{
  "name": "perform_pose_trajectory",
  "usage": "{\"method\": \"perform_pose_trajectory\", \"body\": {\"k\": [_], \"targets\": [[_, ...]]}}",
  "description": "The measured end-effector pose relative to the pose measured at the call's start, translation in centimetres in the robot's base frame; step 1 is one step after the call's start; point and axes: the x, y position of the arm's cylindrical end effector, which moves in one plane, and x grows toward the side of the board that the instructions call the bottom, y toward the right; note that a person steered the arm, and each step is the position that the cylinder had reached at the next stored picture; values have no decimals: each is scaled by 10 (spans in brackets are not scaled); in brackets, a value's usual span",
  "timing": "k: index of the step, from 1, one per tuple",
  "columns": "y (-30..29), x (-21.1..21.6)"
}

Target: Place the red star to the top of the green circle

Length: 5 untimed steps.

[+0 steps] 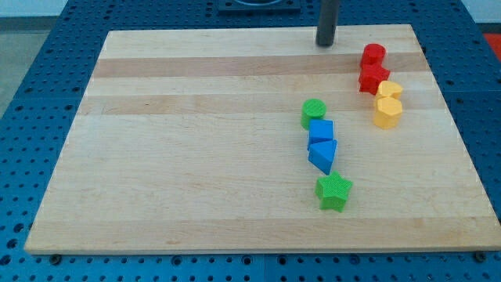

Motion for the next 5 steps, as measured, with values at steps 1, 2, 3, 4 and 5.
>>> {"method": "perform_pose_trajectory", "body": {"k": [1,2,3,4,5], "targets": [[55,-3],[135,42],[148,118],[93,157],[54,158]]}}
